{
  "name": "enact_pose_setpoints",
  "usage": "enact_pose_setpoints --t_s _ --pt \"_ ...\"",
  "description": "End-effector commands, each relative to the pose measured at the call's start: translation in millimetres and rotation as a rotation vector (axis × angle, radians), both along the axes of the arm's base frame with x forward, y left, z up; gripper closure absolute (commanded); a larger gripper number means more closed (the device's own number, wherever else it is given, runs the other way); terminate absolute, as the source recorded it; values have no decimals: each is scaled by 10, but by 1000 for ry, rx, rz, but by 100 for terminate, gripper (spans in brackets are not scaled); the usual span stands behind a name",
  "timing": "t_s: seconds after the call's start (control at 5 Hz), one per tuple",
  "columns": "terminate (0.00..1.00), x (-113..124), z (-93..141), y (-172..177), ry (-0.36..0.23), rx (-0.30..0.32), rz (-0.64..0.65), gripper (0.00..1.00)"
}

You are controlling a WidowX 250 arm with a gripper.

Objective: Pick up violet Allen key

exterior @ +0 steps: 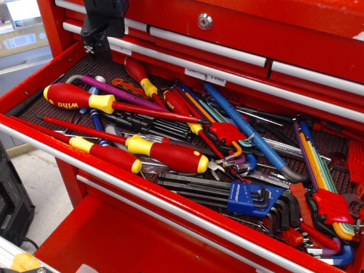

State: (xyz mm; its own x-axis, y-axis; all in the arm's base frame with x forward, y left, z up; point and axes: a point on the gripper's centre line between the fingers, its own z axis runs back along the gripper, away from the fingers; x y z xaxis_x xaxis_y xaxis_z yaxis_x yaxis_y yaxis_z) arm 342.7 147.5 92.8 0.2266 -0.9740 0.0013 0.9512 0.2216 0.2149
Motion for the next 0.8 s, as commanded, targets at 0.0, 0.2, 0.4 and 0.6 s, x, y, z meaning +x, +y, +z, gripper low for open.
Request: enact_pose_setpoints --t_s 0.0,0.2,0.4,0.6 --pt "0 130 -80 18 25 -24 -231 0" --pt "0 57 -166 35 27 -19 -321 0" --pt "0 47 -233 78 -18 39 -457 0" --pt "0 39 -287 126 -56 97 -565 0"
